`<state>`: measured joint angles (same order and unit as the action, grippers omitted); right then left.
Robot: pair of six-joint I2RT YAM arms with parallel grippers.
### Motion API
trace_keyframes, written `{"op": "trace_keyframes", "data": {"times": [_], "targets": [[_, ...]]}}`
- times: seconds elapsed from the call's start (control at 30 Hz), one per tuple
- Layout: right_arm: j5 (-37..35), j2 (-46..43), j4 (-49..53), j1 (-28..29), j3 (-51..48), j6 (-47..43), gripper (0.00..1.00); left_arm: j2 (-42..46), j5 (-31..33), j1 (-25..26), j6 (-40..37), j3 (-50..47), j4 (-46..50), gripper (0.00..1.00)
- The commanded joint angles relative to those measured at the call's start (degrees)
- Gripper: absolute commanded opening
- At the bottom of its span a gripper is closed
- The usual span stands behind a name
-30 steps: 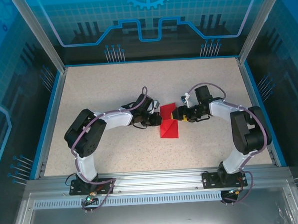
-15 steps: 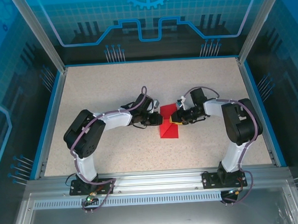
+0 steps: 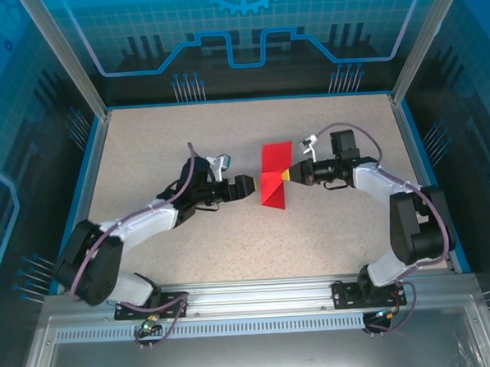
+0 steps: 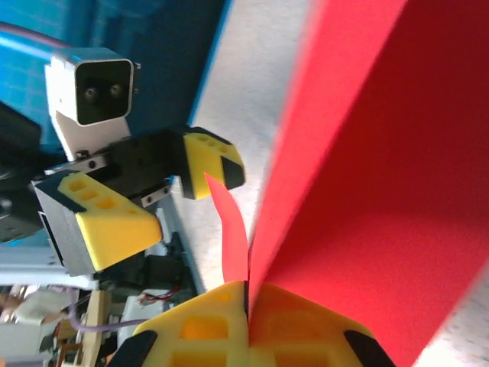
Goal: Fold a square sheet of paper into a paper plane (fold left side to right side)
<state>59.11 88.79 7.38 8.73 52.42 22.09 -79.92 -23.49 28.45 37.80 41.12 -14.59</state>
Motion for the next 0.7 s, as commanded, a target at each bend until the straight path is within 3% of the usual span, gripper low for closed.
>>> {"op": "trace_keyframes", "data": {"times": [0.0, 0.17, 0.47, 0.57, 0.67], "targets": [[9.26, -4.24, 0.19, -0.14, 3.06, 0.51, 0.00, 6.82, -4.44, 0.02, 3.81, -2.17, -8.65, 0.99], [9.94, -10.38, 1.32, 2.15, 6.27, 2.30, 0.00, 11.26, -9.64, 0.08, 8.87, -4.06, -17.03, 0.99], [8.78, -12.68, 0.98, 8.37, 10.04, 5.41, 0.00, 11.67, -13.14, 3.05, 11.72, -3.15, -24.65, 0.98], [8.47, -12.58, -0.44, 9.40, 10.55, 7.12, 0.00, 12.63, -12.75, 3.99, 10.44, -2.54, -23.54, 0.92], [8.28, -13.11, -2.95, 9.70, 10.23, 9.61, 0.00, 13.85, -12.55, 4.09, 10.01, -2.91, -23.23, 0.77]]}}
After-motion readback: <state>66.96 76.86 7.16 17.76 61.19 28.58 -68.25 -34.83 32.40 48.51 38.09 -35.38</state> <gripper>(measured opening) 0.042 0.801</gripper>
